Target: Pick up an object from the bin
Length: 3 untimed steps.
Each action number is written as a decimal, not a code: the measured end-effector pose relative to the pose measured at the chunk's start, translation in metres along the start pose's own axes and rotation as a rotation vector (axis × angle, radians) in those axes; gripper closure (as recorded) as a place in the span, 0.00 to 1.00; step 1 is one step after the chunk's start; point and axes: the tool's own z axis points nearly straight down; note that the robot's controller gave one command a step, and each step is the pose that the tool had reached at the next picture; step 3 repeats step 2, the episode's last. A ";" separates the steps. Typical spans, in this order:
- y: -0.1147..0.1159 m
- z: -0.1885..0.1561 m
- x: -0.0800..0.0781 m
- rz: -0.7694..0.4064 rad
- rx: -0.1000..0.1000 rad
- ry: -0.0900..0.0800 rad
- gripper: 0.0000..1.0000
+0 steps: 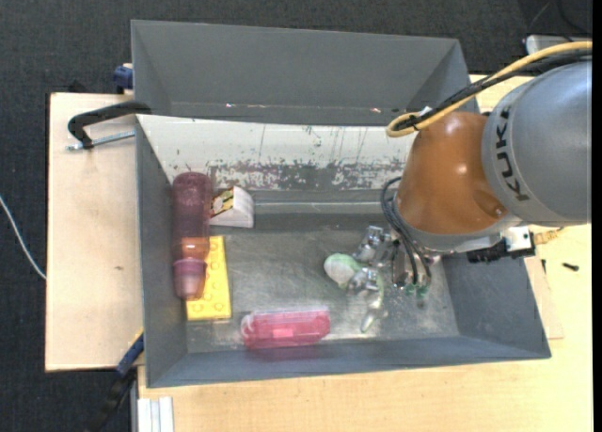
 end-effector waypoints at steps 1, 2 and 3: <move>0.000 -0.014 0.000 0.000 0.000 -0.002 1.00; 0.000 -0.029 0.000 0.000 0.000 0.001 1.00; 0.000 -0.029 0.000 0.000 0.000 0.001 1.00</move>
Offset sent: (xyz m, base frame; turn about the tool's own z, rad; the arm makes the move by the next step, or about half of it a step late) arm 0.0000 -0.0001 0.0658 0.0000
